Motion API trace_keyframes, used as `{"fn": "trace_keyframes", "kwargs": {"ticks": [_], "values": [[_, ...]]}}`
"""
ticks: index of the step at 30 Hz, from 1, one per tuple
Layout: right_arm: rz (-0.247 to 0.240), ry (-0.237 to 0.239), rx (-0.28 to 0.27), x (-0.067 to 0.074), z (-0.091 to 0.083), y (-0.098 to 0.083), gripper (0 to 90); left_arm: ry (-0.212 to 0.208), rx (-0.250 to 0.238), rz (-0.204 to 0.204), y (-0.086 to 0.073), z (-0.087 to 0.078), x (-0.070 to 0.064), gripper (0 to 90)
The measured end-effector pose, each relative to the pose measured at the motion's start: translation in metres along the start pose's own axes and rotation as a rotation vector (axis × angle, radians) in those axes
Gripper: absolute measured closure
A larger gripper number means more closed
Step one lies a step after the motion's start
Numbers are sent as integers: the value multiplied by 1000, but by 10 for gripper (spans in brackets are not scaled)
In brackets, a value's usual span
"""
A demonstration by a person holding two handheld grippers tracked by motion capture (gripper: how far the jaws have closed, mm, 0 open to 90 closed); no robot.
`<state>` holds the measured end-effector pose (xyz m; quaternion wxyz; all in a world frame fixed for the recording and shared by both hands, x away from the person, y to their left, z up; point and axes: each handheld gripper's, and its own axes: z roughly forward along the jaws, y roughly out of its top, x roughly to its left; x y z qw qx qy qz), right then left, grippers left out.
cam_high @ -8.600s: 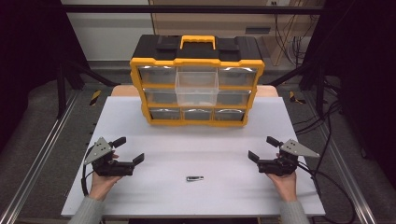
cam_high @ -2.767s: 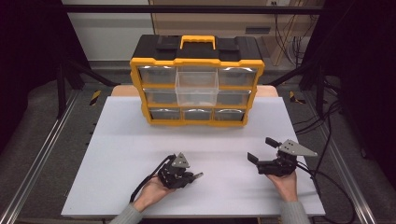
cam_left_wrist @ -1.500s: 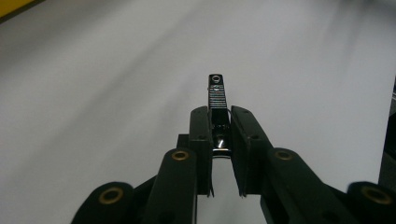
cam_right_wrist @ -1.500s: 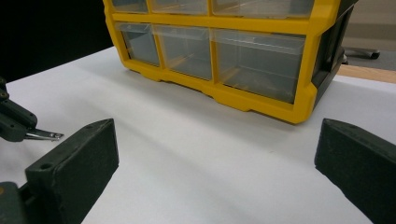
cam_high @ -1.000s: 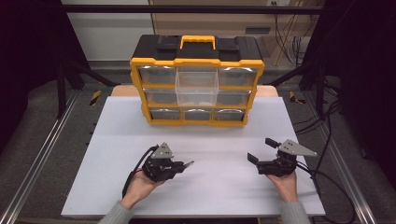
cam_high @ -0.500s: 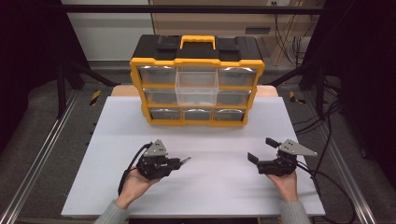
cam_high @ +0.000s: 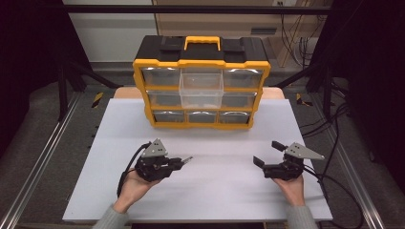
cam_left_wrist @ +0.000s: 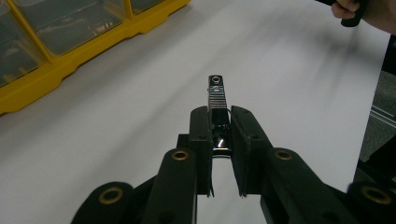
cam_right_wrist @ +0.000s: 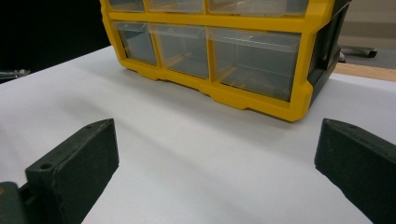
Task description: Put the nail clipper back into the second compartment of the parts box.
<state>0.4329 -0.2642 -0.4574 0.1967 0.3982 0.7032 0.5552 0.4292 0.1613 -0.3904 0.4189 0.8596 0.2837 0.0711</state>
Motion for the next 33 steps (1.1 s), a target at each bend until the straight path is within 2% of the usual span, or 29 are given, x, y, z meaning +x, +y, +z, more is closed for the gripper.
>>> {"fn": "trace_keyframes", "kwargs": {"ticks": [13,33], "values": [[-2,-1,-3,0,0,0,3,18,-43,14,14,-19,2,791],[-3,-2,-5,0,-1,0,3,34,-87,31,38,-27,6,791]]}}
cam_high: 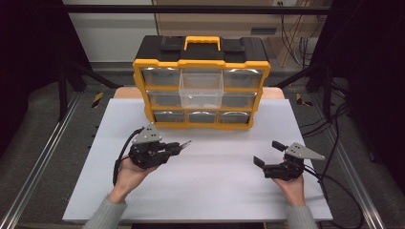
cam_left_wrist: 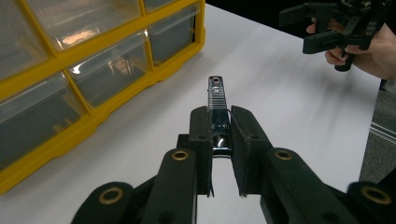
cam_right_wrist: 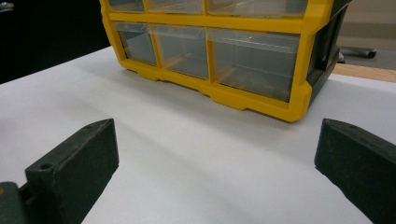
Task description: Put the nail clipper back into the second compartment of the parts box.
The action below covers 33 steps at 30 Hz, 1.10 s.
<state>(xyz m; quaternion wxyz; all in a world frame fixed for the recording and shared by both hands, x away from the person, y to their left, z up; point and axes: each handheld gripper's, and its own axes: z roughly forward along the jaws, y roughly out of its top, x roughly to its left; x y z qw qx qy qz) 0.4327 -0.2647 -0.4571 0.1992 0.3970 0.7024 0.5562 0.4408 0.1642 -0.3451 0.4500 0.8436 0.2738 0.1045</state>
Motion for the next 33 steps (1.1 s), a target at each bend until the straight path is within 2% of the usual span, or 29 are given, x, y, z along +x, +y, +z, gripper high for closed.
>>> {"fn": "trace_keyframes", "kwargs": {"ticks": [27,33], "values": [[1,2,1,0,0,0,3,7,-64,45,50,-12,-5,791],[0,2,1,0,0,0,3,8,-76,49,57,-15,-6,791]]}}
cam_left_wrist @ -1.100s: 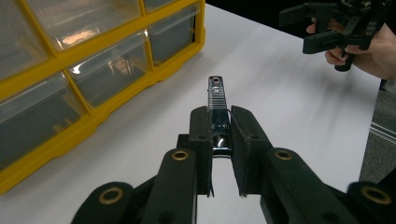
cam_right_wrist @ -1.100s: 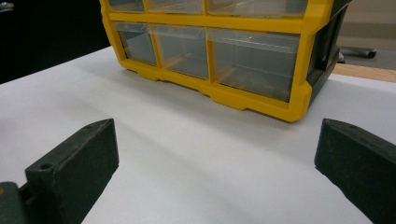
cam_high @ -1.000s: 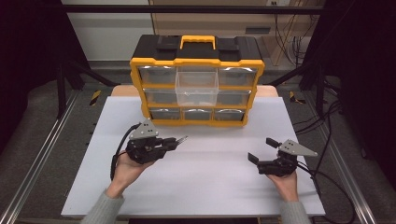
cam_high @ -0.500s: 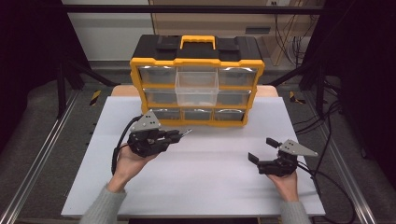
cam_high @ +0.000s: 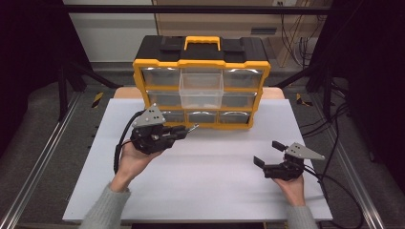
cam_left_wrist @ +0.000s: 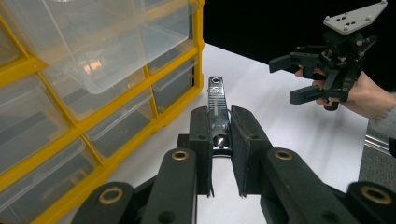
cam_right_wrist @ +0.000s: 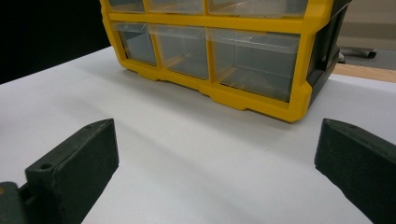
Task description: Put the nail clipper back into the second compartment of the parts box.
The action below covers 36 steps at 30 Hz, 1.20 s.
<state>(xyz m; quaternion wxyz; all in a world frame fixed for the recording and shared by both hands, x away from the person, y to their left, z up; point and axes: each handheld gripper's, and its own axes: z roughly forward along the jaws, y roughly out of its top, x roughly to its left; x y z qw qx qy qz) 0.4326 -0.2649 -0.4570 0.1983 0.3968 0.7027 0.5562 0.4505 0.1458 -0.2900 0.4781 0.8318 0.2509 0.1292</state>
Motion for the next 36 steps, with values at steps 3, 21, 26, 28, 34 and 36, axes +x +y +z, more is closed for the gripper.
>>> {"fn": "trace_keyframes", "kwargs": {"ticks": [3,21,26,28,34,36], "values": [[0,0,2,0,0,0,4,1,-8,4,5,-1,0,791],[0,1,0,0,0,0,3,13,-55,12,36,-10,1,791],[0,1,0,0,0,0,3,19,-63,13,44,-10,2,791],[0,2,0,0,0,0,3,22,-66,16,47,-10,2,791],[-1,1,-2,0,0,0,3,33,-73,15,57,-11,5,791],[-1,1,-2,0,0,0,3,37,-76,13,60,-11,6,791]]}}
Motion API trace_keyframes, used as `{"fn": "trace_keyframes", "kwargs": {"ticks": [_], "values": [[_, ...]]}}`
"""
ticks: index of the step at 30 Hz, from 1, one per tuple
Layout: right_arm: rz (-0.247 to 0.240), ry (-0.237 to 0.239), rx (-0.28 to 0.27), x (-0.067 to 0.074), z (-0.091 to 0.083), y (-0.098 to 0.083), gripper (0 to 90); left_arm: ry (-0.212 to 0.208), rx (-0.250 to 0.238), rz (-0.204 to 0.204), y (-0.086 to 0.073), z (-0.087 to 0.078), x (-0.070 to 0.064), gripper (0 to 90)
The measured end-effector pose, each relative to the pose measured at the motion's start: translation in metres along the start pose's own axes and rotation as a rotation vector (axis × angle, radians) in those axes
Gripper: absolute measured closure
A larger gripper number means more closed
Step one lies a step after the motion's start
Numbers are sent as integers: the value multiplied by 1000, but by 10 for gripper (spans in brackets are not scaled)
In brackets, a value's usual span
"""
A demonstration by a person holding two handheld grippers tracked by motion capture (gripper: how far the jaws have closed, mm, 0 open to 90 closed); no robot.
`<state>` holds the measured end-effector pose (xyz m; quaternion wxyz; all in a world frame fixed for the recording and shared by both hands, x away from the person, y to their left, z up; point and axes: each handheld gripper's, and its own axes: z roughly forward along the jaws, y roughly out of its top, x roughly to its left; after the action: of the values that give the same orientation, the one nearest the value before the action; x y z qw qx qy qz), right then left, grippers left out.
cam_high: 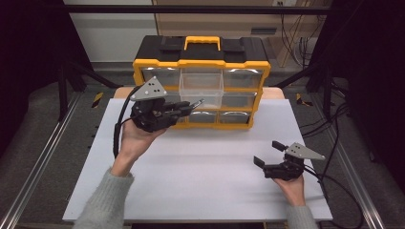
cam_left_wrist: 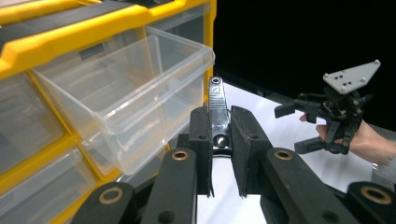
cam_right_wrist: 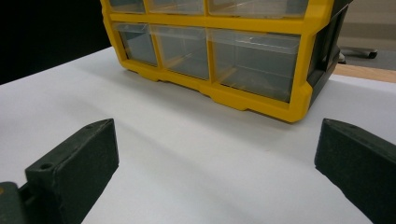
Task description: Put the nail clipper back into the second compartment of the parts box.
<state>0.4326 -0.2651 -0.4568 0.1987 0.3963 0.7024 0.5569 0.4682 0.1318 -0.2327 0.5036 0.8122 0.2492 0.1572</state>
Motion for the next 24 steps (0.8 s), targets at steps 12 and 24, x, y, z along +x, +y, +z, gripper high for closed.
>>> {"fn": "trace_keyframes", "kwargs": {"ticks": [12,24], "values": [[1,2,1,0,0,0,3,25,-9,-6,19,3,10,791],[1,3,-1,0,0,0,3,42,-4,-13,36,13,20,791]]}}
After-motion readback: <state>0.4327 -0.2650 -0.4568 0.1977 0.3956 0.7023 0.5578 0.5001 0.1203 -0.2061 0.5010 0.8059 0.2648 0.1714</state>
